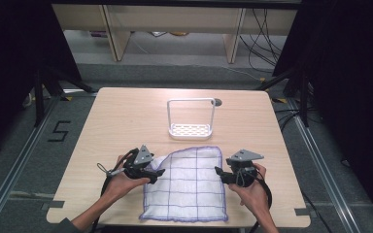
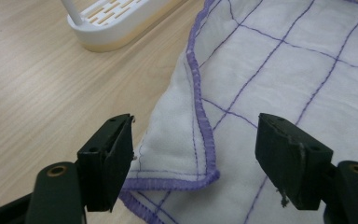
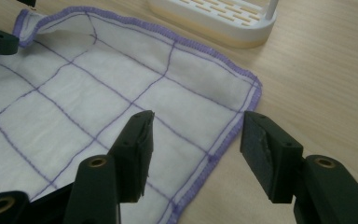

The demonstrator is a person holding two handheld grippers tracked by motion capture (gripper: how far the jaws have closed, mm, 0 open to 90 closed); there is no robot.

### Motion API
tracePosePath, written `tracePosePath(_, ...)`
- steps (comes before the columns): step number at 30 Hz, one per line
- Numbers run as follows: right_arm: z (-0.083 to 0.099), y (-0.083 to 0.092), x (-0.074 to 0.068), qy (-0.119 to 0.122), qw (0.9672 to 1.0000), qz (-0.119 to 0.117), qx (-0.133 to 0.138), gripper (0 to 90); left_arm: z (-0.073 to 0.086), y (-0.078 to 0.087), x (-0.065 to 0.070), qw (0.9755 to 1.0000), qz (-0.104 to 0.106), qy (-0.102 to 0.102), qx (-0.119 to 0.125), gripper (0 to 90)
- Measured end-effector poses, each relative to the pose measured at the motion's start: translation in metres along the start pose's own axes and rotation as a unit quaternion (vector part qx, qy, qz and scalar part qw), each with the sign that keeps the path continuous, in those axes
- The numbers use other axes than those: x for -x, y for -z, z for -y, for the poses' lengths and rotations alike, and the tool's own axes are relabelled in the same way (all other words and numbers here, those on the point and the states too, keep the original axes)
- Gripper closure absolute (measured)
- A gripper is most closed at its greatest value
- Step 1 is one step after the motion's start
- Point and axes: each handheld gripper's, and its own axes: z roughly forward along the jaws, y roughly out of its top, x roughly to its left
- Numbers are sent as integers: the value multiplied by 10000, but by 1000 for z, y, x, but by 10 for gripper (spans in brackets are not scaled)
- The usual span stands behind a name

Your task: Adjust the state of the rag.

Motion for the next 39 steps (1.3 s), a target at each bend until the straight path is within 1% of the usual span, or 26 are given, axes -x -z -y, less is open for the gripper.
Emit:
tracePosePath(1, -2, -4, 1, 68, 10000, -1, 45, 450, -1, -2, 0, 10000, -3, -18, 5, 285)
tracePosePath(2, -4, -6, 1, 33, 10000, 0, 2, 450, -1, -3, 0, 9999, -37, -104, -52, 296)
tracePosePath(5, -7, -11, -1, 73, 9999, -71, -60, 448, -3, -8, 1, 9998, -58, -147, -97, 367)
tracePosePath(6, -7, -12, -1, 152, 9999, -45, -45, 446, -4, -9, -1, 9995, -38, -271, -183, 394)
tracePosePath(10, -10, -13, -4, 82, 9999, -2, -78, 440, -8, -11, -8, 9992, 71, -365, -165, 607)
tracePosePath(12, -11, -14, -3, 140, 9999, -16, -40, 440, -8, -11, -9, 9993, 39, -341, -139, 699)
tracePosePath(13, -17, -16, 0, 94, 9999, 17, -43, 441, -9, -11, -12, 9989, 78, -446, -129, 719)
tracePosePath(14, -18, -18, 3, 149, 9999, 20, 3, 441, -9, -11, -12, 9992, 76, -379, -84, 742)
tracePosePath(17, -26, -23, 11, 70, 9999, 80, -26, 438, -10, -10, -17, 9989, 117, -447, -100, 797)
tracePosePath(19, -31, -26, 18, 116, 9997, 214, -8, 439, -11, -9, -20, 9989, 135, -431, -80, 823)
tracePosePath(21, -37, -30, 24, 36, 9996, 255, -66, 445, -12, -9, -23, 9995, 142, -266, 19, 837)
tracePosePath(22, -39, -33, 26, -18, 9996, 263, -128, 446, -13, -9, -25, 9995, 107, -310, 3, 844)
tracePosePath(23, -41, -36, 29, -37, 9996, 251, -156, 452, -13, -10, -26, 9996, 100, -244, 31, 847)
tracePosePath(24, -42, -39, 31, -111, 9995, 259, -170, 463, -13, -10, -27, 9996, 88, -267, 5, 850)
tracePosePath(26, -44, -48, 37, -65, 9991, 326, -254, 476, -14, -11, -30, 9997, 98, -242, 5, 855)
tracePosePath(27, -46, -52, 38, -143, 9989, 318, -325, 486, -14, -12, -30, 9997, 93, -211, 6, 856)
tracePosePath(28, -46, -56, 41, -64, 9989, 332, -335, 494, -14, -11, -32, 9996, 110, -243, -9, 858)
tracePosePath(30, -46, -62, 42, -118, 9983, 317, -474, 504, -15, -12, -35, 9998, 112, -135, 38, 860)
tracePosePath(31, -46, -67, 45, 20, 9985, 338, -441, 505, -15, -12, -36, 9999, 112, -77, 64, 861)
tracePosePath(32, -46, -68, 44, -117, 9979, 313, -551, 506, -15, -13, -38, 9999, 89, -52, 70, 862)
tracePosePath(34, -45, -73, 47, -51, 9978, 338, -562, 507, -14, -14, -41, 9999, 119, -18, 71, 863)
tracePosePath(35, -45, -74, 48, -105, 9976, 291, -623, 507, -14, -14, -41, 9999, 108, 0, 45, 864)
tracePosePath(36, -44, -77, 50, -29, 9978, 309, -591, 507, -14, -15, -42, 9999, 126, 24, 50, 864)
tracePosePath(37, -44, -77, 50, -160, 9973, 269, -659, 508, -14, -15, -43, 9999, 126, 10, 14, 865)
tracePosePath(38, -44, -79, 51, -164, 9972, 274, -675, 507, -14, -15, -44, 10000, 92, -4, 2, 865)
tracePosePath(39, -43, -81, 53, -32, 9976, 289, -624, 506, -14, -15, -44, 10000, 92, -4, 2, 865)
